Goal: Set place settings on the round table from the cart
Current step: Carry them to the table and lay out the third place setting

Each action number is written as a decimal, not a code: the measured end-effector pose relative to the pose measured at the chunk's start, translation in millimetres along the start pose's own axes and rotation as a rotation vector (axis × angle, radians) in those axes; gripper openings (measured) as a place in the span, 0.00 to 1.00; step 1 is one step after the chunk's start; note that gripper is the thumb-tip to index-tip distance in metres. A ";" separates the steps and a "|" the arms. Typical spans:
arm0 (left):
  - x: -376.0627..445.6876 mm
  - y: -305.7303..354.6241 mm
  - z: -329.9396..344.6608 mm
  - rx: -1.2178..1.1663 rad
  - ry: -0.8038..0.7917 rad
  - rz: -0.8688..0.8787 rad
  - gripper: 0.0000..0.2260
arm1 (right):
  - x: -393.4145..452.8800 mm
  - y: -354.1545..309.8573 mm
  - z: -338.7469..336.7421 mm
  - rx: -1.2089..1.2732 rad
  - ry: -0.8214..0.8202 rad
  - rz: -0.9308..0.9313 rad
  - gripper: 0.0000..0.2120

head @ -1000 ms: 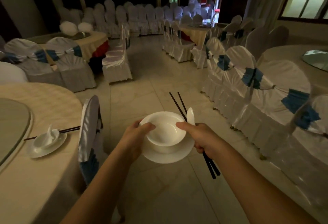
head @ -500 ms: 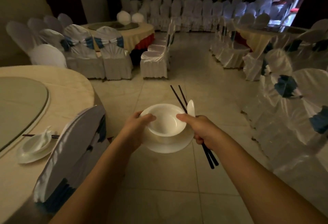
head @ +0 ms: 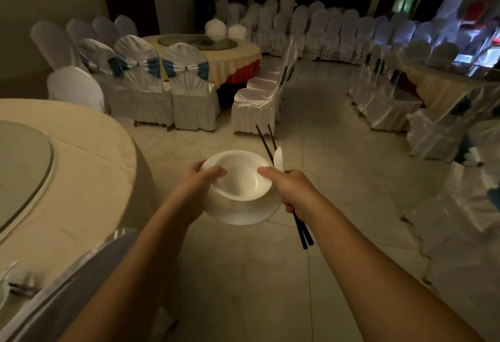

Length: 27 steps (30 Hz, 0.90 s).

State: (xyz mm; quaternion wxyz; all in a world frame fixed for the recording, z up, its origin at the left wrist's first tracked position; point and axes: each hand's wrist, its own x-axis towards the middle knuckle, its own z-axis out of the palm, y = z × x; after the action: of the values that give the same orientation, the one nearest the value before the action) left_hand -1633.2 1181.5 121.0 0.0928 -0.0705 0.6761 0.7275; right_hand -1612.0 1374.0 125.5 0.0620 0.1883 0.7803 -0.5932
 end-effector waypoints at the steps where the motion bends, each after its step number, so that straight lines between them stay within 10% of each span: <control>1: 17.6 8.3 -3.3 -0.002 0.026 -0.006 0.24 | 17.8 -11.5 4.5 -0.010 -0.022 -0.012 0.22; 27: 422.4 99.4 -97.5 -0.079 0.701 0.033 0.21 | 497.2 -228.1 184.2 -0.240 -0.590 -0.217 0.28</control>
State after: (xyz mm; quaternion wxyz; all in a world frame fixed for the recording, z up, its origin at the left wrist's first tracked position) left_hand -2069.2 1094.3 113.6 -0.1597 -0.3086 0.6394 0.6859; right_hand -2177.2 1257.3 119.0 0.2433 -0.0844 0.8085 -0.5292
